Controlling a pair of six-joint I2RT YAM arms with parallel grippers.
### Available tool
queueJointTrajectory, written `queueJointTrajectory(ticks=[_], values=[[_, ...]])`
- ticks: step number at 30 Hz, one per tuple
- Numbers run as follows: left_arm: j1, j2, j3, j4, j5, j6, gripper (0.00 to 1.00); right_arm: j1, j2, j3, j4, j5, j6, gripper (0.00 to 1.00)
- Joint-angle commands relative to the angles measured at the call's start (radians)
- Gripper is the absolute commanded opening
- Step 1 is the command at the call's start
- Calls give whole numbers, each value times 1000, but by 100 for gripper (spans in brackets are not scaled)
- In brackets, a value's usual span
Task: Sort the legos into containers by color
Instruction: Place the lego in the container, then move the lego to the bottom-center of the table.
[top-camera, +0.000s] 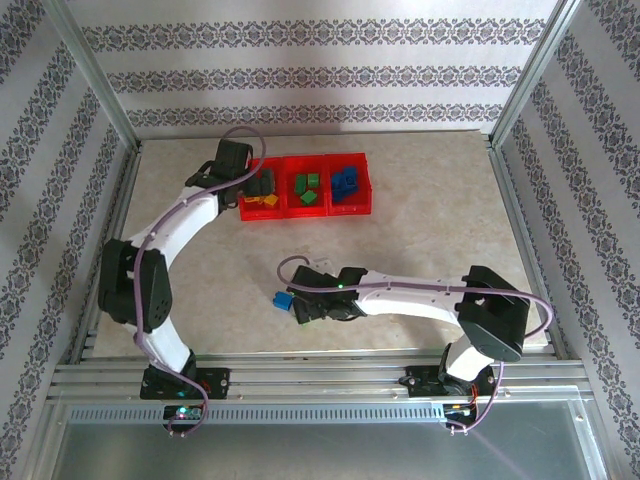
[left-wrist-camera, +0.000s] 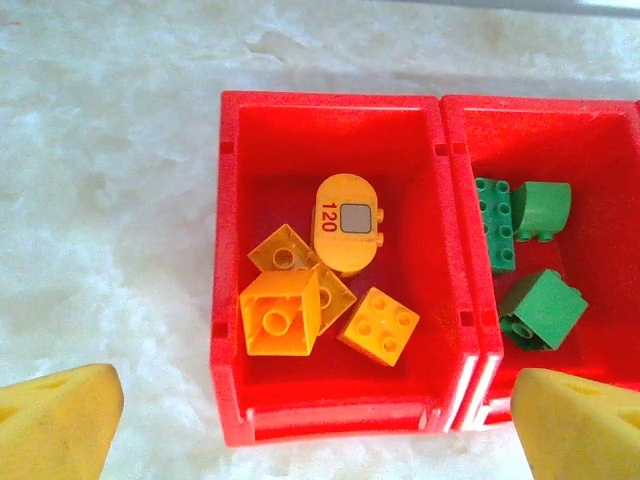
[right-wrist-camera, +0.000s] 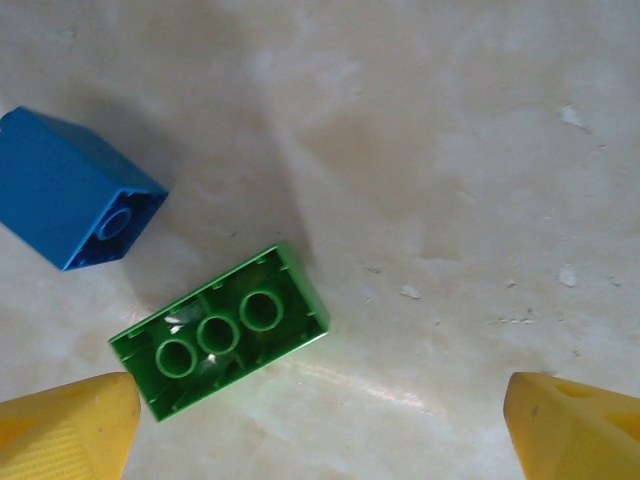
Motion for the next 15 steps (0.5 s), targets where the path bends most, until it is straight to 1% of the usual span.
queueJointTrajectory(ticks=[1,7,10,15], values=[[10,-96,-90,54,-14,-55,100,27,36,42,-6,-13,-38,94],[10,-286,-268,121,-61,-105,100,36,109,76,-15,-52,-45,94],[11,-370,-348,155,-76,-122,100,35,144,96,-29,-54,-35,96],[11,-459,-433,185,-97,-131,100,32,182,132,-32,-49,-39,98]])
